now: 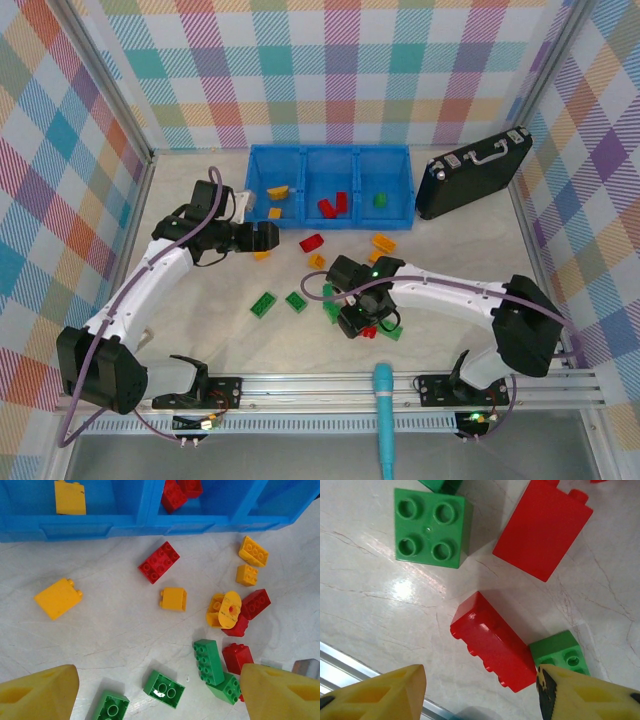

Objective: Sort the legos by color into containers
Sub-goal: Pick up the lego from the bottom-center of the table.

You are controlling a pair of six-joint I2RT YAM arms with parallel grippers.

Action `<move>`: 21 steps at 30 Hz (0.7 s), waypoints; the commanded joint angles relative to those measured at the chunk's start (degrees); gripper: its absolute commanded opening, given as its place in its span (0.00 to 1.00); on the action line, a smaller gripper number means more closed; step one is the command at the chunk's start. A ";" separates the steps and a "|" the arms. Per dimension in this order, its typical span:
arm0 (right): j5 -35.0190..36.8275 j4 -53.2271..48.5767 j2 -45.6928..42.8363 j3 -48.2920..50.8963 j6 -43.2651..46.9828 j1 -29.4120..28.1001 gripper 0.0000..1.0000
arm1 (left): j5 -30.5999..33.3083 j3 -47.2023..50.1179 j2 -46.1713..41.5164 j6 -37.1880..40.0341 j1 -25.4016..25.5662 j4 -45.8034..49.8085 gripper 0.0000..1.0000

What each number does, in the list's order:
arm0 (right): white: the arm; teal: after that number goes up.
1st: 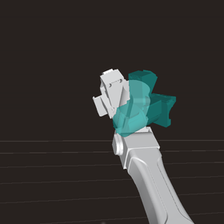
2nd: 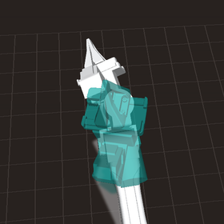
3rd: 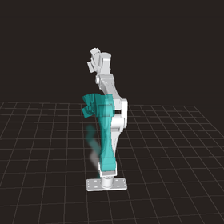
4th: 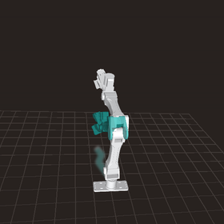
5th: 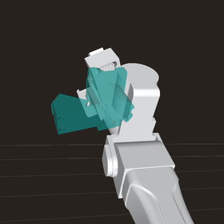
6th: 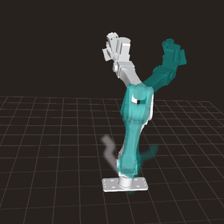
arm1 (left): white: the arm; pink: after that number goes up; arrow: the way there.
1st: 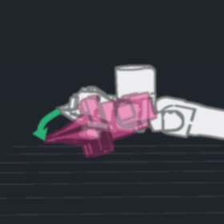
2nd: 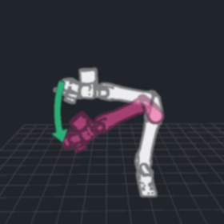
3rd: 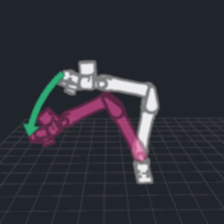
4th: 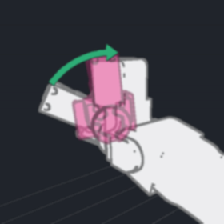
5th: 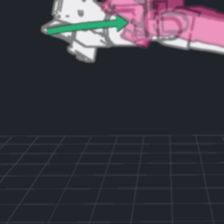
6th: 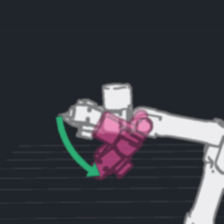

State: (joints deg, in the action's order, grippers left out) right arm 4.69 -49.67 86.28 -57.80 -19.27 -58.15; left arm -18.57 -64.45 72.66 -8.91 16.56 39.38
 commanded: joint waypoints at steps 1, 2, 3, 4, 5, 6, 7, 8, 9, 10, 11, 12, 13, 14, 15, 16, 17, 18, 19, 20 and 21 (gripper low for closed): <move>0.27 -0.13 0.97 0.70 0.64 -0.40 0.62 | -0.25 -0.01 -1.81 0.61 -0.32 2.50 0.84; 0.32 0.09 1.25 0.93 0.78 -0.41 0.62 | -0.24 0.18 -2.04 0.41 -0.37 2.64 0.84; 0.47 0.18 1.62 1.17 0.73 -0.43 0.62 | -0.20 0.43 -2.30 0.22 -0.31 2.72 0.84; 0.74 0.32 2.07 1.48 0.75 -0.47 0.62 | -0.15 0.69 -2.58 0.05 -0.34 2.87 0.84; 0.85 0.49 2.49 1.68 0.81 -0.47 0.62 | -0.04 0.80 -2.85 -0.13 -0.30 3.06 0.84; 0.94 0.67 3.05 1.79 0.95 -0.44 0.62 | 0.02 0.89 -3.12 -0.22 -0.30 3.24 0.84; 1.09 1.00 3.63 1.89 0.98 -0.40 0.62 | 0.11 0.98 -3.34 -0.33 -0.33 3.40 0.84; 1.11 1.27 4.12 1.94 1.16 -0.39 0.62 | 0.26 0.99 -3.45 -0.40 -0.30 3.55 0.84; 1.11 1.62 4.68 1.94 1.37 -0.45 0.62 | 0.37 0.90 -3.64 -0.41 -0.34 3.81 0.84; 1.11 1.95 5.17 2.01 1.48 -0.44 0.62 | 0.53 0.77 -3.60 -0.41 -0.31 4.09 0.84; 1.11 2.32 5.55 2.06 1.51 -0.42 0.62 | 0.62 0.60 -3.75 -0.41 -0.31 4.28 0.84; 1.04 2.74 5.95 2.11 1.56 -0.39 0.62 | 0.72 0.42 -3.76 -0.41 -0.35 4.60 0.84; 0.79 3.20 6.11 2.20 1.60 -0.39 0.61 | 0.88 0.29 -3.92 -0.46 -0.36 4.83 0.84; 0.55 3.50 6.33 2.33 1.61 -0.46 0.60 | 1.11 0.20 -3.98 -0.50 -0.35 4.99 0.85; 0.38 3.69 6.59 2.38 1.62 -0.41 0.57 | 1.31 0.12 -4.15 -0.58 -0.30 5.10 0.84; 0.08 3.92 6.76 2.42 1.60 -0.40 0.53 | 1.42 0.11 -4.19 -0.67 -0.30 5.18 0.85; -0.14 3.96 6.83 2.52 1.60 -0.42 0.50 | 1.58 0.02 -4.28 -0.76 -0.30 5.27 0.85; -0.33 4.05 6.95 2.76 1.57 -0.39 0.45 | 1.65 0.02 -4.28 -0.89 -0.31 5.32 0.85; -0.40 4.05 7.10 2.86 1.51 -0.45 0.42 | 1.68 0.00 -4.28 -1.00 -0.34 5.36 0.85; -0.62 3.89 7.12 3.00 1.39 -0.45 0.38 | 1.69 -0.07 -4.28 -1.11 -0.30 5.38 0.85; -0.77 3.75 7.14 3.13 1.24 -0.44 0.35 | 1.69 -0.07 -4.25 -1.32 -0.30 5.32 0.85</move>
State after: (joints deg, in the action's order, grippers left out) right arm 5.19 -45.69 92.58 -55.79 -17.72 -58.17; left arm -17.30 -64.01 69.63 -9.45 16.56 43.44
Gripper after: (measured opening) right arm 0.368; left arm 0.848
